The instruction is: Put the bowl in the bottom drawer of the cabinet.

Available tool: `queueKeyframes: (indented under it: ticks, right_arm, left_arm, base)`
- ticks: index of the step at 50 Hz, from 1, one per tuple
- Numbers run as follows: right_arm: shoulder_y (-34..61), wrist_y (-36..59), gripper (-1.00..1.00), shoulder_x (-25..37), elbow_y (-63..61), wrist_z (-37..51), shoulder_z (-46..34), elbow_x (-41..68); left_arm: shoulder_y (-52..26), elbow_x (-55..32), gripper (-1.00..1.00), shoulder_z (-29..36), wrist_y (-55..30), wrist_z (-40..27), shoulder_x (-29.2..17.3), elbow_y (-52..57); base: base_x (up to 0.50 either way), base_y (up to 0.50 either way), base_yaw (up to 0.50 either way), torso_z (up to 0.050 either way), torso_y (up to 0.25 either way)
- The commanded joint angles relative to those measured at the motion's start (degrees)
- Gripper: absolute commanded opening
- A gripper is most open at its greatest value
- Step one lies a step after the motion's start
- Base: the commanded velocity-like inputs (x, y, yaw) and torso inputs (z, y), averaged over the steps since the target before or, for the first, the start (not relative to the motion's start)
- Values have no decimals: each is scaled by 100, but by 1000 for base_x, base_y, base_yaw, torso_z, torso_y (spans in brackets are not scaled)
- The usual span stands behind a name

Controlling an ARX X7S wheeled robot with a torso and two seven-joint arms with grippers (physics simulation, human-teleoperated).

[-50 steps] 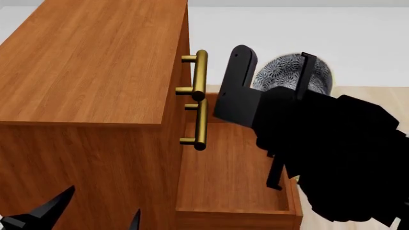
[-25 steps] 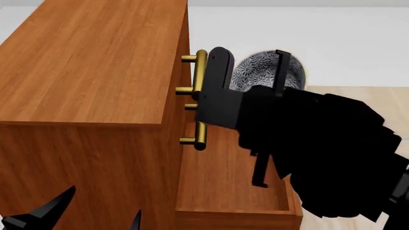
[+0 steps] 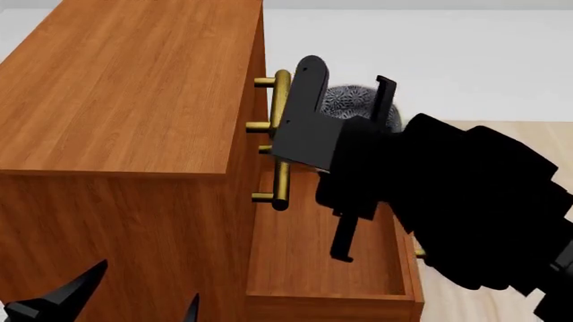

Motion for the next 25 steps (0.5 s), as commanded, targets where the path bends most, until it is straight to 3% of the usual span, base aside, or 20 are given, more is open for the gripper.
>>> queueKeyframes:
  ticks: [1, 25]
  right_arm:
    - [-176, -433, -100, -11, 277, -104, 342, 213]
    - [-290, -607, -100, -278, 977, -695, 339, 381]
  left_arm:
    - [-32, -21, 100, 15, -44, -11, -1, 7]
    - [-21, -8, 100, 49, -30, -48, -31, 35]
  base:
    - [0, 0, 0, 0, 0]
    - [0, 0, 1, 0, 0]
